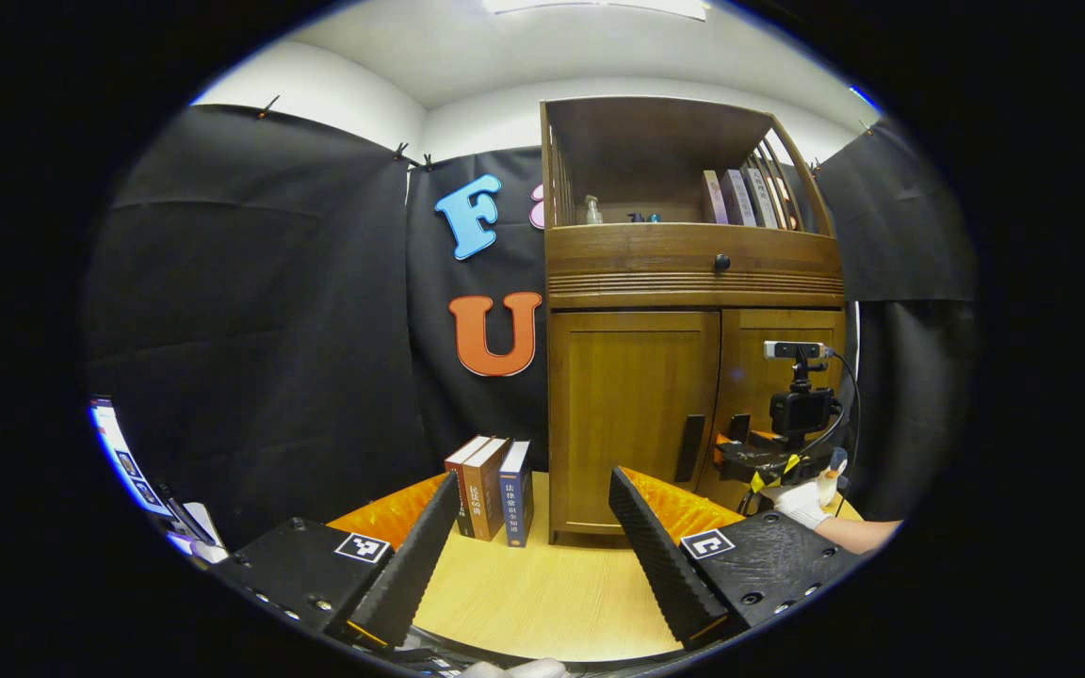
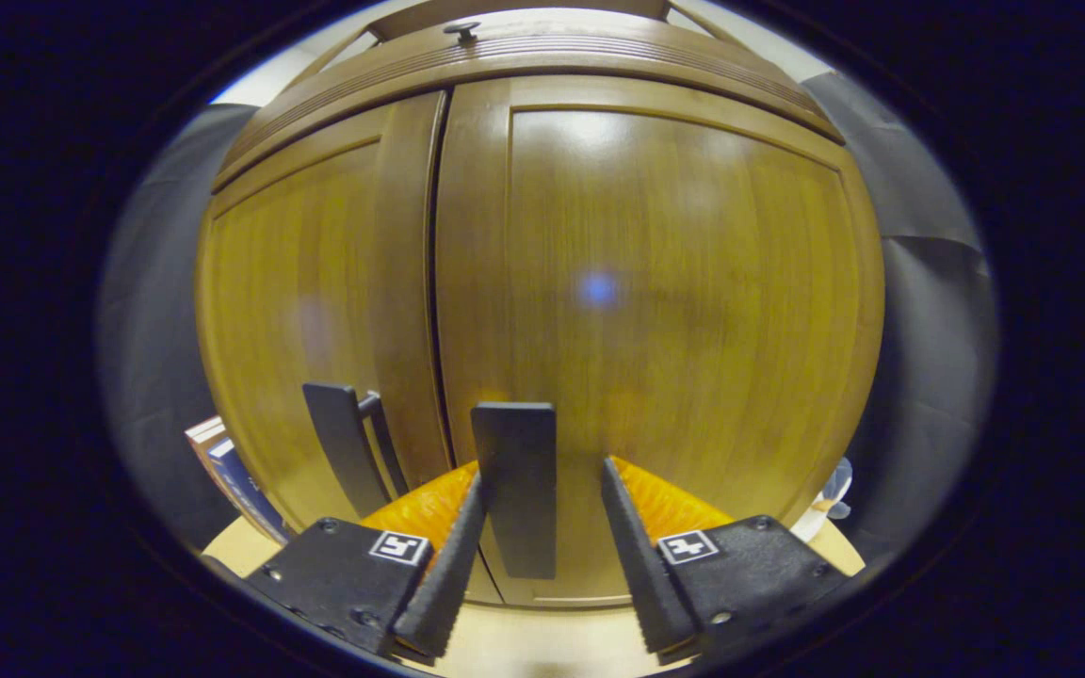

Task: Open the right door of the double-door shoe cabinet with the right hand, and open the left door with the left hand.

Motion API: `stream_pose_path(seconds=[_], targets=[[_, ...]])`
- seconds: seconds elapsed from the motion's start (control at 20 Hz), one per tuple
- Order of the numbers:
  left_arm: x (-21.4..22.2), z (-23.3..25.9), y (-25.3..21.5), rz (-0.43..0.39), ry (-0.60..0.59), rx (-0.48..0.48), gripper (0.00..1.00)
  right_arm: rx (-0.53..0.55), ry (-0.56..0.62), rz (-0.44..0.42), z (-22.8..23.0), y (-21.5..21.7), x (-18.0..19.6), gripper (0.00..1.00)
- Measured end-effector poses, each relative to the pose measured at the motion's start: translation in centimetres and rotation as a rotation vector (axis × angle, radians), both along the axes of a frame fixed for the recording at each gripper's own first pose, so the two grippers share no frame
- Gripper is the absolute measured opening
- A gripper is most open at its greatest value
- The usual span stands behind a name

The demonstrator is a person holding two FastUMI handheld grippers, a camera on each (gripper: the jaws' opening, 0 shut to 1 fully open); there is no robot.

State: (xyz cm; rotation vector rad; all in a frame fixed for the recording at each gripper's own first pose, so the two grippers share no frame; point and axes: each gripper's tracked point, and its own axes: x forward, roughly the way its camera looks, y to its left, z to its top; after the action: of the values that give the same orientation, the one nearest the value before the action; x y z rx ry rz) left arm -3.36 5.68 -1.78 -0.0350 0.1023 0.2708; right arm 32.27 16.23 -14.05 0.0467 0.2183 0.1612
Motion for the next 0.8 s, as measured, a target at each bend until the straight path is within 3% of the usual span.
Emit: stream_pose_path(seconds=[0.05, 0.2, 0.3, 0.55, 0.8], targets=[[0.0, 0.1, 0.0, -0.001, -0.003, 0.002, 1.0, 0.001, 0.006, 0.017, 0.0, 0.6, -0.1, 0.65], [0.0, 0.2, 0.1, -0.004, -0.011, 0.0, 0.96, -0.032, 0.006, 0.005, -0.2, 0.8, 0.0, 0.36], [-0.1, 0.3, 0.1, -0.009, -0.017, -0.005, 1.0, -0.02, 0.014, 0.02, -0.3, 0.7, 0.0, 0.35], [-0.7, 0.4, 0.5, -0.011, -0.027, 0.004, 0.96, -0.024, 0.029, 0.054, -0.2, 0.6, -0.5, 0.31], [-1.5, 0.1, 0.6, -0.016, -0.026, 0.003, 0.96, -0.016, 0.031, 0.109, -0.3, -0.3, -3.5, 0.31]])
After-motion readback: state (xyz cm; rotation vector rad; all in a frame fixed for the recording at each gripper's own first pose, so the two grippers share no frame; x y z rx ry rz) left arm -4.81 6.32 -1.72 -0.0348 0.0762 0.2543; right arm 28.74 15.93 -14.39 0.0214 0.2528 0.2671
